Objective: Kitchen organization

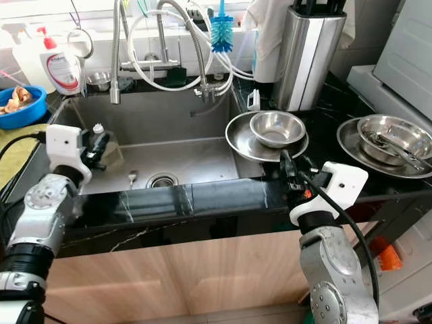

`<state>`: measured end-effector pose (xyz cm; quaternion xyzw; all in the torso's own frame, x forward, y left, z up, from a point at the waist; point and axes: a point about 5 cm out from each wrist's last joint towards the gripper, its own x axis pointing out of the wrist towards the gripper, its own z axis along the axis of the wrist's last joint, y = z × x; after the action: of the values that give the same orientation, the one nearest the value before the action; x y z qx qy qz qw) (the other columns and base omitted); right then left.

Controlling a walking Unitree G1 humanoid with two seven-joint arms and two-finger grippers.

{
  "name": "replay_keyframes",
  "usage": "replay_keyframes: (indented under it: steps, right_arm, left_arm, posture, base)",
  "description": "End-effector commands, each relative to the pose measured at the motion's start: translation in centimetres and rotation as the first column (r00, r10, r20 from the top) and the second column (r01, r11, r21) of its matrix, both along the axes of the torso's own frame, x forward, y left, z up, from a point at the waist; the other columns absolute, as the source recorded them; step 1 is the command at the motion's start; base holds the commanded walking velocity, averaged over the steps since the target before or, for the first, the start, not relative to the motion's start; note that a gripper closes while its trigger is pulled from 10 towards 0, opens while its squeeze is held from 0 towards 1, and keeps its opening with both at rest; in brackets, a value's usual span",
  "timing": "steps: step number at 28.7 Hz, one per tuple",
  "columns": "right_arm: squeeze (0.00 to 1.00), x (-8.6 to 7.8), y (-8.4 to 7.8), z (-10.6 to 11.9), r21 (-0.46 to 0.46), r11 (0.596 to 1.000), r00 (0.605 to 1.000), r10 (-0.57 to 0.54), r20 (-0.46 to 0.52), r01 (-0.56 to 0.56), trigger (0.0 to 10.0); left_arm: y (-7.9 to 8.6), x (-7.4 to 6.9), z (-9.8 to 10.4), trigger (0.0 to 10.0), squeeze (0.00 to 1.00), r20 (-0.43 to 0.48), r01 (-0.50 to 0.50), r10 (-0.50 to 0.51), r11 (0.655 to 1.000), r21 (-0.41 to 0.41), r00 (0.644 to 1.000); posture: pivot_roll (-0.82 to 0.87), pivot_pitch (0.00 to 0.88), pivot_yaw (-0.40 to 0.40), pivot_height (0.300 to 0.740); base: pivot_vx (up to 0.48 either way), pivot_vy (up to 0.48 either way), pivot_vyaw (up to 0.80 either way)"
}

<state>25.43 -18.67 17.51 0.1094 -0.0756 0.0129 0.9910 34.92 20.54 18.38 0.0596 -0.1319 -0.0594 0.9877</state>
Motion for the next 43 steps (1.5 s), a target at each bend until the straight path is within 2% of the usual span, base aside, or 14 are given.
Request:
replay_keyframes:
  steps: [1,4,5,8,10,13,17,21,24,27,28,32,36,43]
  right_arm:
    - [0.00,0.3,-0.1,0.8,-0.025,0.999,0.999,-0.029,0.042,0.030,10.0]
    - [0.00,0.4,-0.3,1.4,-0.055,0.997,0.996,-0.058,0.072,0.062,10.0]
    - [0.00,0.5,-0.4,1.8,-0.054,0.995,0.993,-0.080,0.091,0.085,10.0]
    - [0.00,0.9,0.2,1.8,-0.109,0.990,0.991,-0.083,0.104,0.094,10.0]
    - [0.00,0.9,0.4,1.8,-0.123,0.988,0.991,-0.082,0.107,0.095,10.0]
    - [0.00,0.5,-0.2,1.9,-0.129,0.985,0.988,-0.099,0.121,0.114,10.0]
    - [0.00,0.4,-0.8,1.8,-0.134,0.981,0.986,-0.123,0.116,0.138,10.0]
    - [0.00,0.3,-1.0,1.7,-0.146,0.978,0.985,-0.131,0.110,0.146,10.0]
    - [0.00,-0.2,-0.9,1.2,-0.227,0.966,0.990,-0.102,0.097,0.122,10.0]
    - [0.00,-1.3,-2.7,0.2,-0.298,0.945,0.991,-0.121,0.058,0.133,10.0]
    - [0.00,-1.3,-2.8,0.3,-0.304,0.943,0.991,-0.120,0.059,0.132,10.0]
    - [0.00,-0.8,-3.1,1.4,-0.325,0.933,0.987,-0.125,0.104,0.153,10.0]
    - [0.00,-0.6,-2.8,1.2,-0.319,0.936,0.987,-0.124,0.102,0.150,10.0]
    - [0.00,-0.9,-1.6,0.0,-0.224,0.966,0.991,-0.118,0.069,0.131,10.0]
  left_arm:
    - [-0.5,-0.5,0.4,10.0,0.00,0.048,0.015,-0.016,0.999,0.030,0.999]
    - [-1.0,-0.9,0.5,10.0,0.00,0.067,0.025,-0.027,0.999,0.029,0.997]
    - [-1.9,-1.2,0.7,10.0,0.00,0.090,0.052,-0.056,0.997,0.052,0.994]
    - [-3.3,-1.5,0.9,10.0,0.00,0.107,0.089,-0.097,0.993,0.075,0.990]
    - [-3.5,-1.5,1.0,10.0,0.00,0.114,0.090,-0.098,0.993,0.074,0.989]
    - [-2.0,-1.4,1.1,10.0,0.00,0.112,0.039,-0.046,0.997,0.064,0.993]
    - [-1.9,-1.6,1.0,10.0,0.00,0.108,0.044,-0.053,0.995,0.087,0.993]
    - [-2.0,-1.8,1.1,10.0,0.00,0.122,0.056,-0.073,0.989,0.140,0.990]
    - [-1.8,-2.3,1.0,10.0,0.00,0.125,0.060,-0.085,0.980,0.190,0.988]
    - [-0.8,-3.3,0.8,10.0,0.00,0.133,0.057,-0.101,0.951,0.302,0.986]
    - [-0.7,-3.3,0.8,10.0,0.00,0.135,0.054,-0.100,0.949,0.309,0.986]
    - [-0.1,-3.4,0.8,10.0,0.00,0.144,0.020,-0.069,0.950,0.313,0.987]
    - [-0.4,-3.4,0.8,10.0,0.00,0.148,0.012,-0.057,0.957,0.289,0.987]
    - [-1.3,-3.3,0.1,10.0,0.00,0.130,-0.002,-0.026,0.976,0.217,0.991]
  posture:
    - [-0.07,0.000,0.051,0.740]
    - [-0.08,0.000,0.053,0.740]
    - [-0.07,0.000,0.055,0.740]
    - [-0.07,0.000,0.063,0.740]
    - [-0.07,0.000,0.058,0.740]
    - [-0.08,0.000,0.053,0.740]
    - [-0.07,0.000,0.052,0.740]
    - [-0.07,0.000,0.045,0.740]
    - [-0.07,0.000,0.039,0.740]
    - [-0.06,0.000,0.034,0.740]
    - [-0.06,0.000,0.034,0.740]
    - [-0.06,0.000,0.031,0.740]
    - [-0.06,0.000,0.031,0.740]
    - [-0.06,0.000,0.029,0.740]
  base:
    - [0.000,0.000,0.00]
    - [0.000,0.000,0.00]
    - [0.000,0.000,0.00]
    - [0.000,0.000,0.00]
    - [0.000,0.000,0.00]
    - [0.000,0.000,0.00]
    - [0.000,0.000,0.00]
    - [0.000,0.000,0.00]
    - [0.000,0.000,0.00]
    - [0.000,0.000,0.00]
    - [0.000,0.000,0.00]
    - [0.000,0.000,0.00]
    - [0.000,0.000,0.00]
    - [0.000,0.000,0.20]
